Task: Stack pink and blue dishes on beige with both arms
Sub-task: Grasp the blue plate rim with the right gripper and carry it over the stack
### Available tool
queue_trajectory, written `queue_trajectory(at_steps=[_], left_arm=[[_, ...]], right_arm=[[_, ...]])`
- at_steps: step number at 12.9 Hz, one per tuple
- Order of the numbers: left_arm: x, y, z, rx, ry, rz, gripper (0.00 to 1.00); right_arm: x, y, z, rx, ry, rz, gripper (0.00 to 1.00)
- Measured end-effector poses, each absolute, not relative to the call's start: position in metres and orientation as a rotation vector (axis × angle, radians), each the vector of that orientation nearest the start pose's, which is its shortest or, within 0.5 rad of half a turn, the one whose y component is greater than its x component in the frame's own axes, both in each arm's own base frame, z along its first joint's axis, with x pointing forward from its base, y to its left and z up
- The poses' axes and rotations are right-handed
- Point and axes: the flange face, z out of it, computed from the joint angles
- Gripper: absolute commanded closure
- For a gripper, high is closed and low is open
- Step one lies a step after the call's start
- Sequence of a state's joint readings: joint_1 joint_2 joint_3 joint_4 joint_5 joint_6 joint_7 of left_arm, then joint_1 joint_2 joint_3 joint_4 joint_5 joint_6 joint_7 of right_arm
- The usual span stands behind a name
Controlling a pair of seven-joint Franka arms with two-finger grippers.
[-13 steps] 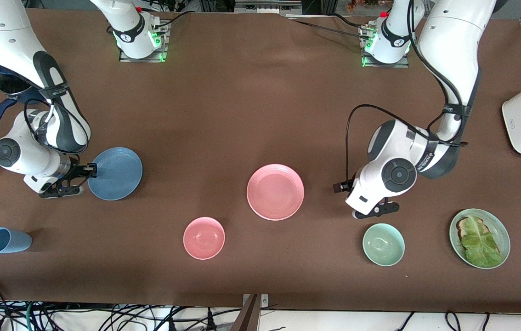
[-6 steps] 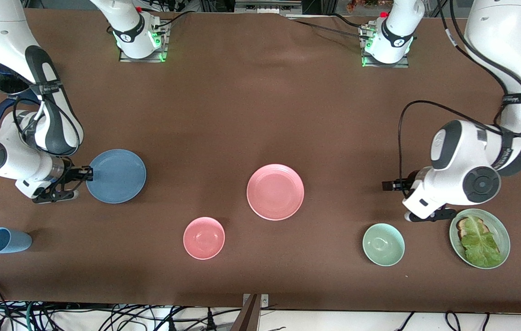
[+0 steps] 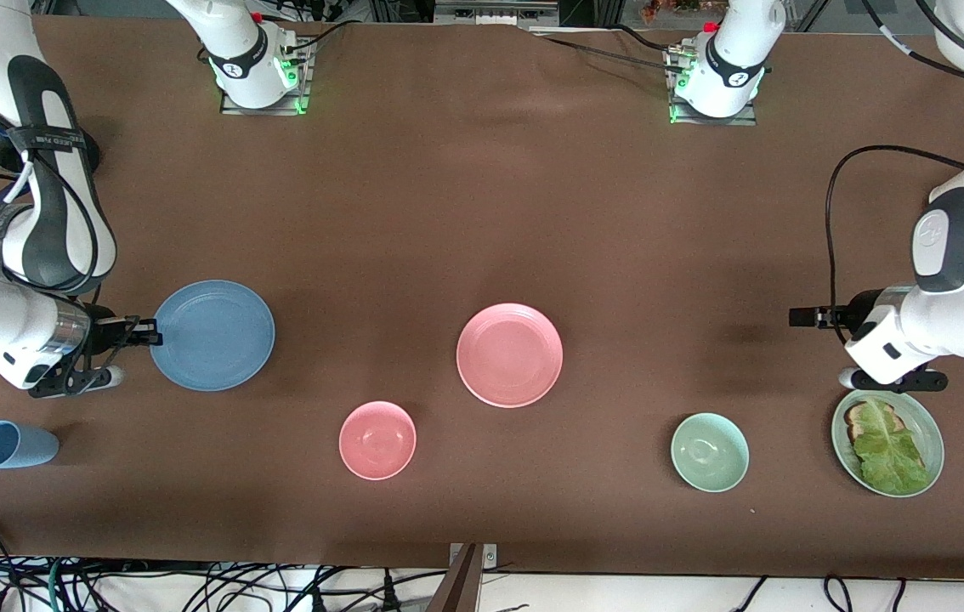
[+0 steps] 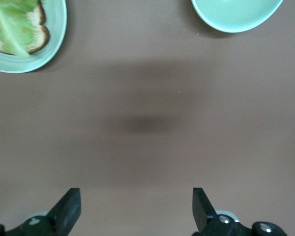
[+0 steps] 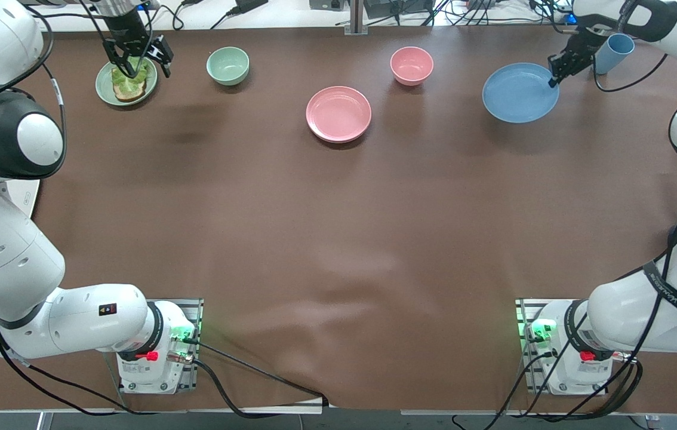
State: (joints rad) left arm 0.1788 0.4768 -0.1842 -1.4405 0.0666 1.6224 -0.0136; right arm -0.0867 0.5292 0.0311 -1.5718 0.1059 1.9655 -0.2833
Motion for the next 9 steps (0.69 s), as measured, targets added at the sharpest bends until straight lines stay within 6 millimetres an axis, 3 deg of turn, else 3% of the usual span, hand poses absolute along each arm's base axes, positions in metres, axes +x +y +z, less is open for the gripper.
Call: queue_trajectory(at_steps=[3,6,9], left_arm=[[0.644,0.041,0.437,-3.110,-0.053,0.413,0.00],[0.616,0.060,0.483,-3.085,-0.120,0.338,0.00],[0.597,0.038,0.523,-3.080,-0.075,0.250,0.00]], right_arm=[[0.684,0.017,0.341,-2.964,-0.277,0.138,1.00],[0.683,0.082,0.350,-2.967,-0.226,0.142,1.00],[0.672,0.153,0.352,-2.983,-0.124,0.167,1.00]])
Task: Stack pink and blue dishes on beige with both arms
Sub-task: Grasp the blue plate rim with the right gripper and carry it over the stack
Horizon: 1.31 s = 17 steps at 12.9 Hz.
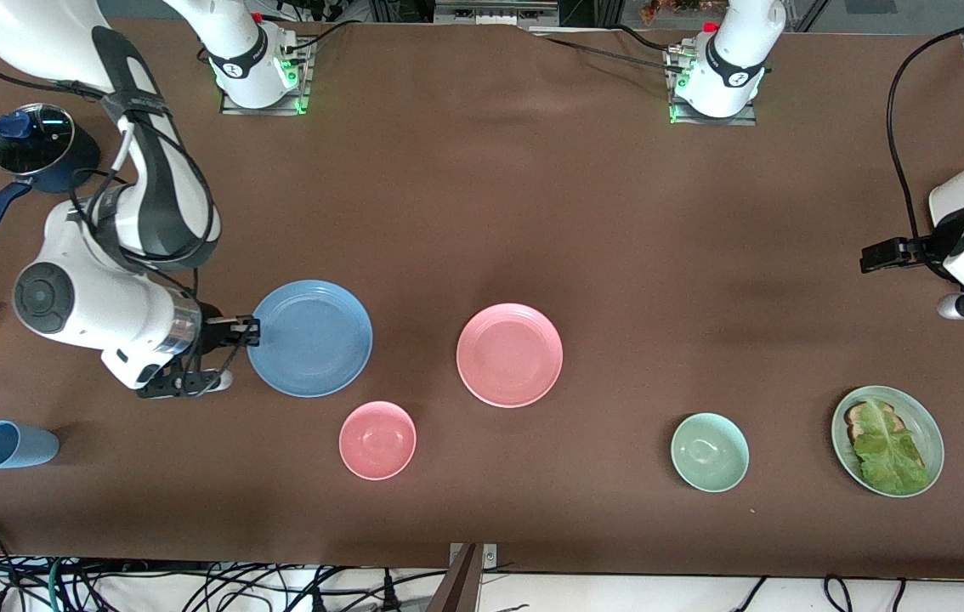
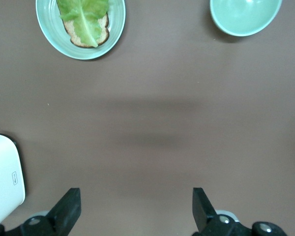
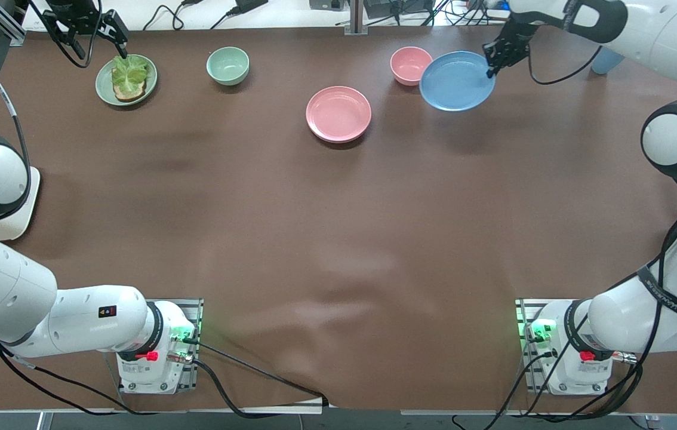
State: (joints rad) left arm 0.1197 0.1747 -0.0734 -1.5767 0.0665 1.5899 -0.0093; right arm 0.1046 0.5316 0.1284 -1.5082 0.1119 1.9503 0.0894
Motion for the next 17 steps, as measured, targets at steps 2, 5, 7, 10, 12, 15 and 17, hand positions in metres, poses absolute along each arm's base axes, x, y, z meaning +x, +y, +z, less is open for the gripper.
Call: queue_trajectory(at_steps=[2,5,7,10,12,15,17], left_arm=[[0.590,0.019,0.546,-3.078,-0.032,0.187,0.00],[0.574,0.001,0.587,-3.077,0.008,0.078,0.00],[0.563,-0.005,0.606,-3.078,0.021,0.037,0.00],[0.559,-0.005,0.605,-3.137,0.002,0.048,0.00],[0.557,0.006,0.607,-3.161,-0.028,0.041,0.00],[0.556,0.007,0.610,-3.161,-0.024,0.035,0.00],[0.556,0.007,0.606,-3.161,-0.023,0.047,0.00]], right_arm=[[0.664,0.209,0.358,-2.991,-0.037,0.166,1.00],[0.649,0.290,0.346,-2.986,0.080,0.134,1.00],[0.639,0.340,0.327,-2.964,0.186,0.080,1.00],[0.627,0.392,0.302,-2.920,0.300,0.022,1.00],[0.625,0.411,0.296,-2.887,0.346,-0.021,1.00],[0.625,0.424,0.283,-2.849,0.404,-0.063,1.00],[0.620,0.435,0.267,-2.832,0.431,-0.073,1.00]])
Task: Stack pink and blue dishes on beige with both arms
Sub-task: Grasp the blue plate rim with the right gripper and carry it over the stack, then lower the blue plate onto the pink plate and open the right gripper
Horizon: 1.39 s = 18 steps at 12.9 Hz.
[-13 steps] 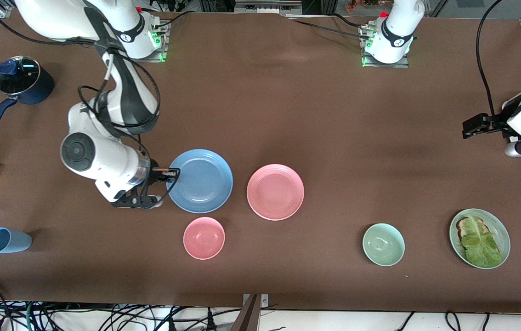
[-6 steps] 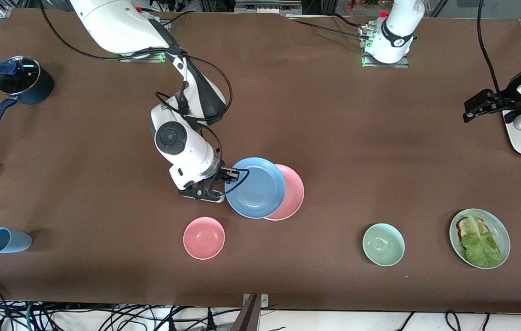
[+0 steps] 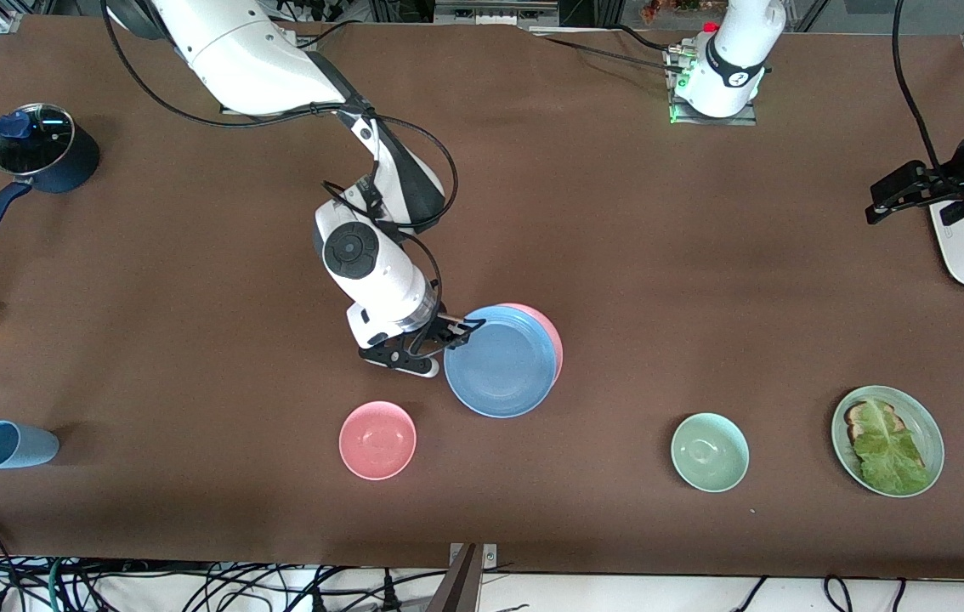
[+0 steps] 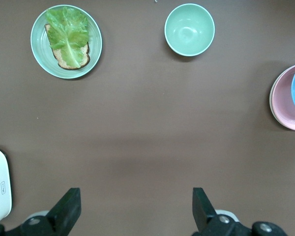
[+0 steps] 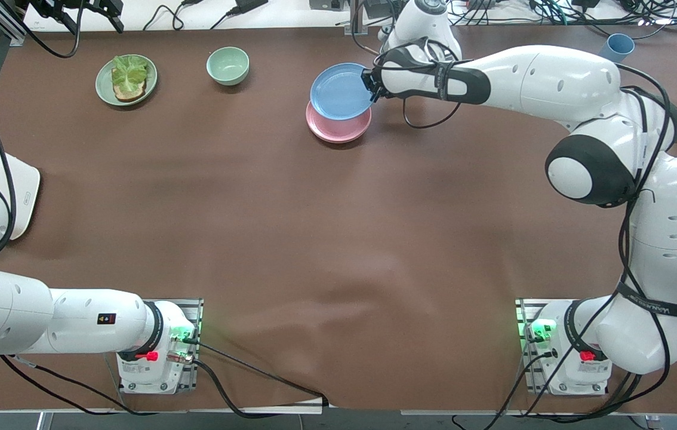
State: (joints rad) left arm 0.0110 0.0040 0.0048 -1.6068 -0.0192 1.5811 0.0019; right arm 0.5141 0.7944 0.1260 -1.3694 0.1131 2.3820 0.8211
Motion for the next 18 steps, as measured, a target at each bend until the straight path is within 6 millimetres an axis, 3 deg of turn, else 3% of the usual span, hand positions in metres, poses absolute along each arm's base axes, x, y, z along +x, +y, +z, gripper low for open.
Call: queue_trajectory(at_steps=[4,13,14,16,17,18], left_arm=[[0.555,0.007,0.603,-3.160,-0.023,0.063,0.00],[0.556,0.007,0.604,-3.161,-0.024,0.048,0.00],[0.557,0.007,0.605,-3.161,-0.024,0.041,0.00],[0.557,0.008,0.608,-3.161,-0.025,0.033,0.00],[0.557,0.008,0.608,-3.161,-0.025,0.031,0.00],[0.557,0.008,0.608,-3.161,-0.025,0.031,0.00]], right_arm=[[0.611,0.448,0.246,-2.832,0.444,-0.059,1.00],[0.609,0.450,0.237,-2.838,0.469,-0.045,0.97],[0.609,0.449,0.236,-2.839,0.470,-0.045,0.74],[0.610,0.448,0.236,-2.840,0.473,-0.047,0.07],[0.611,0.446,0.236,-2.841,0.477,-0.049,0.00],[0.613,0.443,0.235,-2.843,0.483,-0.055,0.00]])
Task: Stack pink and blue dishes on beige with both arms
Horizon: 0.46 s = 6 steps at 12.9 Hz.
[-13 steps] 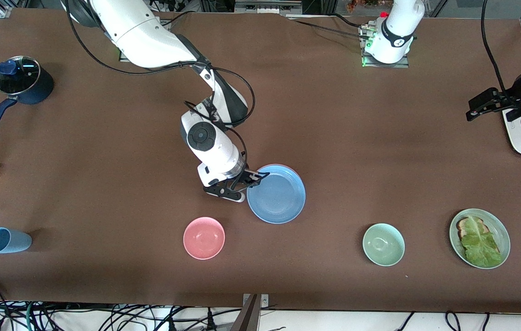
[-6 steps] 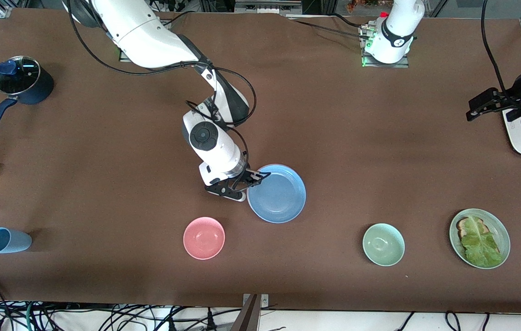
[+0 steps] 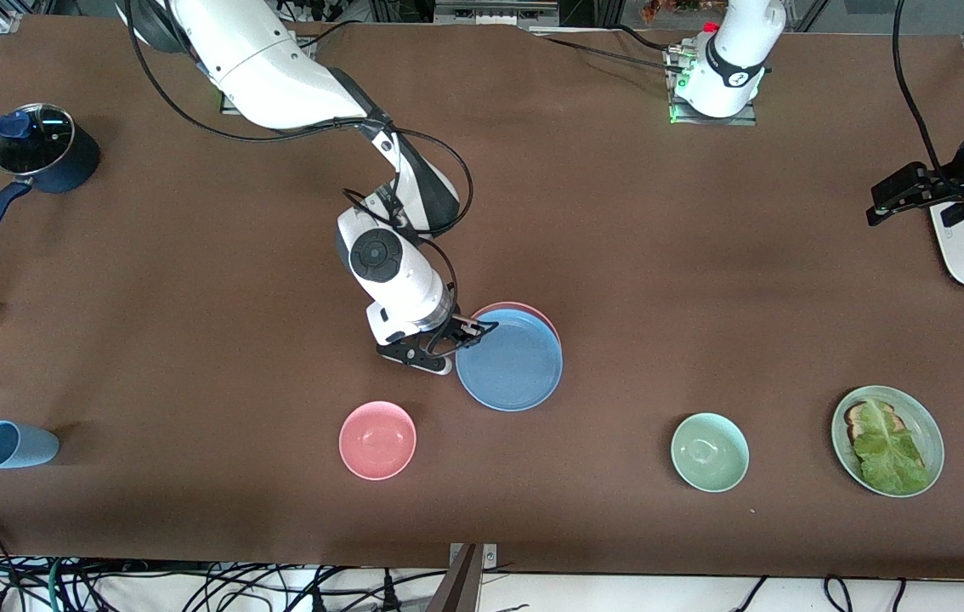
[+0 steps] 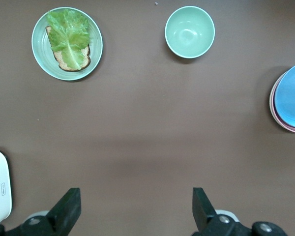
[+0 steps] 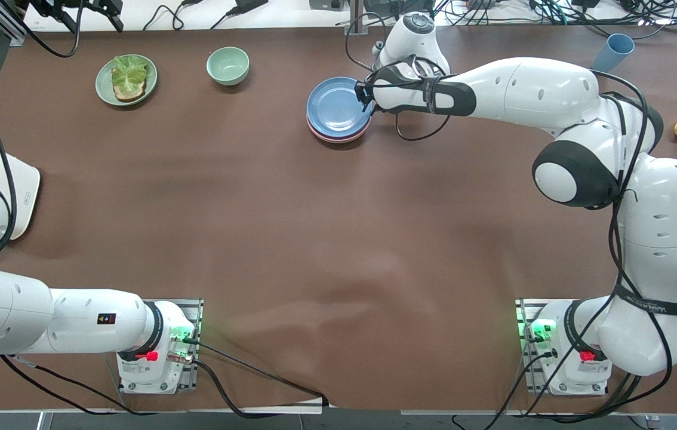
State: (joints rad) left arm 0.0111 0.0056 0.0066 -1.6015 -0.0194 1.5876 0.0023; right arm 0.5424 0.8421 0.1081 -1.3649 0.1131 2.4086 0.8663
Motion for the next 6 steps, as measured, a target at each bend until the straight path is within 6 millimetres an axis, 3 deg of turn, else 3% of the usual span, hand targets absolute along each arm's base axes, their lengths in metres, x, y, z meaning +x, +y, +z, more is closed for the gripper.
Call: queue_trajectory(at_steps=[6], left_arm=[[0.557,0.008,0.608,-3.162,-0.025,0.031,0.00]], right_arm=[[0.629,0.426,0.251,-2.875,0.466,-0.119,0.00]])
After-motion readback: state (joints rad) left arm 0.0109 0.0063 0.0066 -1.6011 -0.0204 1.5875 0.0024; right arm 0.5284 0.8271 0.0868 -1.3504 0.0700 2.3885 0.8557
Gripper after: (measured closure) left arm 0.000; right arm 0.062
